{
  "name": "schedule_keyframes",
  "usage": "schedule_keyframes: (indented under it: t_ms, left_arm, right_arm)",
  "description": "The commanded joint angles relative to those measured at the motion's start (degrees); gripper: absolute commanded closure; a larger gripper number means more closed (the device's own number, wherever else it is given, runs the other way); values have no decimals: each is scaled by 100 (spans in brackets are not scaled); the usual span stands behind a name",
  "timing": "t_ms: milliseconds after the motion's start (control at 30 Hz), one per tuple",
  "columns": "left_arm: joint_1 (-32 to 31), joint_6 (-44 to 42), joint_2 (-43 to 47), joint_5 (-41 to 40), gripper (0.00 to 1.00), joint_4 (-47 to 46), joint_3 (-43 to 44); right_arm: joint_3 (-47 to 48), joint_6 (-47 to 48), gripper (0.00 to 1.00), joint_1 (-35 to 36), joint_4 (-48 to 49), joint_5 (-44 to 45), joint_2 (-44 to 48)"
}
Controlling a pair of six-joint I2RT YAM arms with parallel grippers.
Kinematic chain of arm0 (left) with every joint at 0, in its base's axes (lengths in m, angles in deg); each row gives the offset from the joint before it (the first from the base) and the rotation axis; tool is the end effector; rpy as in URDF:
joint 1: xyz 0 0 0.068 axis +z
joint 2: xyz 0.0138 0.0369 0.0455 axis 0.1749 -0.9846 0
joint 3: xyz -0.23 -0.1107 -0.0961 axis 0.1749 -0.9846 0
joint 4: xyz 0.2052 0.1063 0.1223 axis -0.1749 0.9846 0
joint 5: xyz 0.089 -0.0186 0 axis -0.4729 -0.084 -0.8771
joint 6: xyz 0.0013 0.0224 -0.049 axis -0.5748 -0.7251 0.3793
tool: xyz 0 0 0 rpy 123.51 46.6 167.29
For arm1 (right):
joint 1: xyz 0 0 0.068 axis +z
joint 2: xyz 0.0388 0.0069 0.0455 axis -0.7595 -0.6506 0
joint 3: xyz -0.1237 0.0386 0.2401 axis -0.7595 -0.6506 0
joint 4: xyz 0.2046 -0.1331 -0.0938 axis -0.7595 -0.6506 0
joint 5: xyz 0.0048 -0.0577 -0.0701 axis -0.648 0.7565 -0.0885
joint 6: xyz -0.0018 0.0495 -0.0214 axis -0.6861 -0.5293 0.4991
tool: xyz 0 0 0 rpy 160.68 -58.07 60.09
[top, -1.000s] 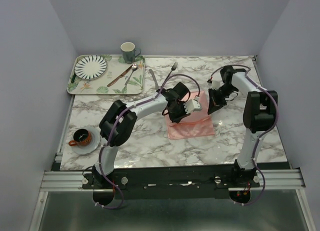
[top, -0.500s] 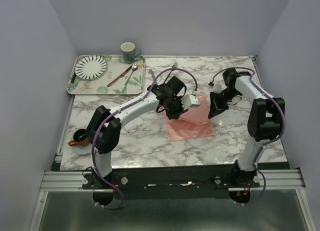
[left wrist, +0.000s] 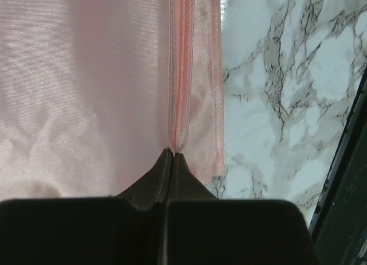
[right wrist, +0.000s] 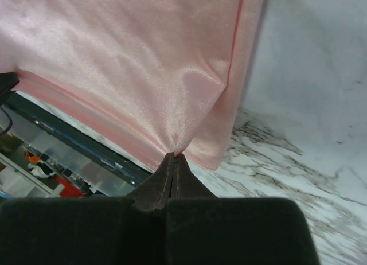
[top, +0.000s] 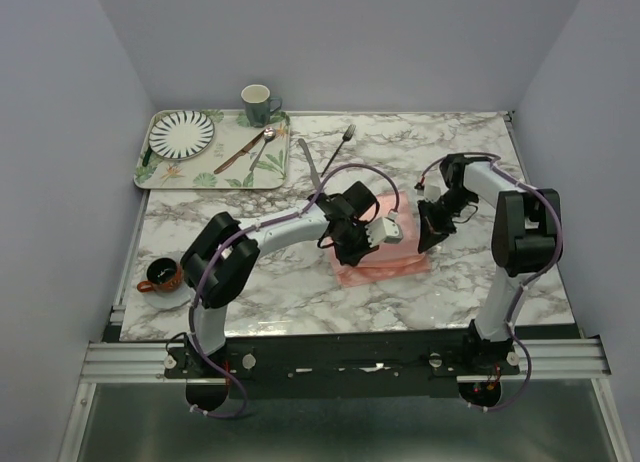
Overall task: Fold the napkin into a case and place the utensils inside
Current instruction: Fold the square-folded napkin at the center of the board.
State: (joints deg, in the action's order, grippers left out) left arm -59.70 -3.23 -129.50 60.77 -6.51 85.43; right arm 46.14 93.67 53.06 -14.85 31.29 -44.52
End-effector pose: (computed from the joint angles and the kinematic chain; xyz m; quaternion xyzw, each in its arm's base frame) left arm 0.2414 -0.3052 0.2010 0.6004 0.7490 -0.2358 0.1512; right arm 0.3302 0.0381 0.1703 0.0928 -0.9622 -0.2499 0.0563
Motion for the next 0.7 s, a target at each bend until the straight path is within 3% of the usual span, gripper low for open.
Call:
schedule_keyframes:
  t_ms: [0,667]
  left_arm:
    - [23,165,-286,27,100,-298,-47]
    - [-188,297,3,255,100,-95,-12]
  right_arm:
    - [13,92,99,-21,292,456,-351]
    - [-189,355,99,-21,-68,641,-17]
